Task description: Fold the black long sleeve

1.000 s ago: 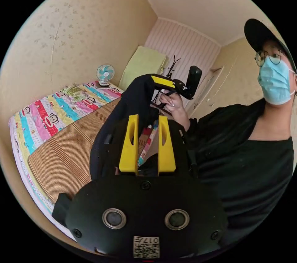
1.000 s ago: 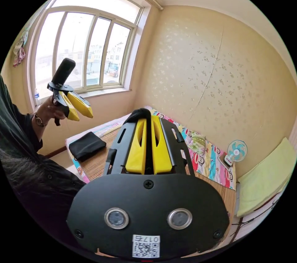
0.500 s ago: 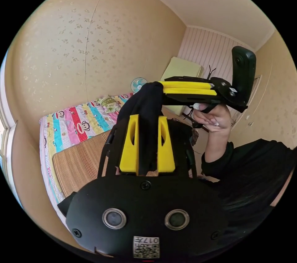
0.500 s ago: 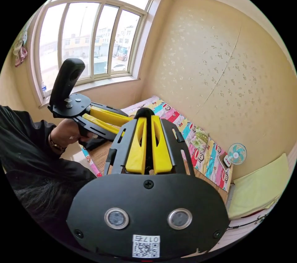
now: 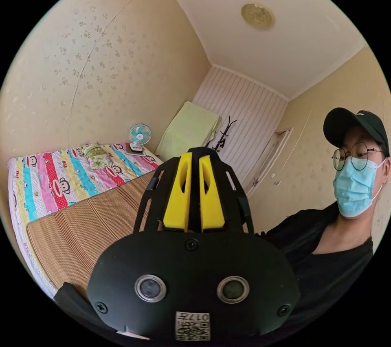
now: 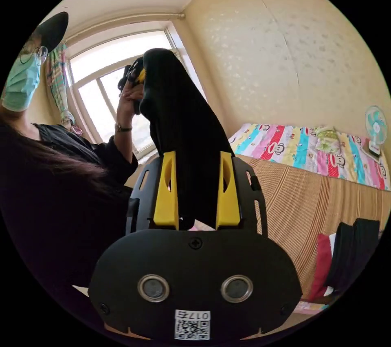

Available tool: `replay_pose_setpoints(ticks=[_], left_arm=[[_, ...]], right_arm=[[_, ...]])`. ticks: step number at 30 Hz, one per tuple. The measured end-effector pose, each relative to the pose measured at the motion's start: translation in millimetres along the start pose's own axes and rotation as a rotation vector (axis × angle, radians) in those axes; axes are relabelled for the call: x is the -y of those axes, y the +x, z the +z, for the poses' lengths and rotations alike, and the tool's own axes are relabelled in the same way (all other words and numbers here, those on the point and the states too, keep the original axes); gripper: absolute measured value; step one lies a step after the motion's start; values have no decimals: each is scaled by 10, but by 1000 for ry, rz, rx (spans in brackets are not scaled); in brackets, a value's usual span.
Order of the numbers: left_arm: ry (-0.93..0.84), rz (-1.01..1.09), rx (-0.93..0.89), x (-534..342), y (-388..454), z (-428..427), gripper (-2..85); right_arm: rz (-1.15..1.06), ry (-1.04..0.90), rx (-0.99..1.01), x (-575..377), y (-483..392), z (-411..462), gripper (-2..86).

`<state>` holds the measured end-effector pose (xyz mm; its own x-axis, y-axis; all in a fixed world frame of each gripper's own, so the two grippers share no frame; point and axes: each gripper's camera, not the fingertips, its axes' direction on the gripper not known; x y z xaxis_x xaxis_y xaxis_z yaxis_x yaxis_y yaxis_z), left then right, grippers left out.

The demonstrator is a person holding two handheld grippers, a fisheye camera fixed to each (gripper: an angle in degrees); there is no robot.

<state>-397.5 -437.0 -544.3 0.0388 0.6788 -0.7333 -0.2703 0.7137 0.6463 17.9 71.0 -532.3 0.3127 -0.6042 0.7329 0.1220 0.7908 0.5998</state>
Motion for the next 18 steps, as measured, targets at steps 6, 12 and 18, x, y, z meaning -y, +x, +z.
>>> replay_pose_setpoints(ticks=[6,12,18], left_arm=[[38,34,-30,211,202,-118,25],[110,76,30,444,355,-575,26],[91,171,192,218,647,-1321,29]], right_arm=[[108,11,12,-552,326,193,180],[-83,-3,-26,-56,207,224,45],[-230,428,-459,564,-409,-906,31]])
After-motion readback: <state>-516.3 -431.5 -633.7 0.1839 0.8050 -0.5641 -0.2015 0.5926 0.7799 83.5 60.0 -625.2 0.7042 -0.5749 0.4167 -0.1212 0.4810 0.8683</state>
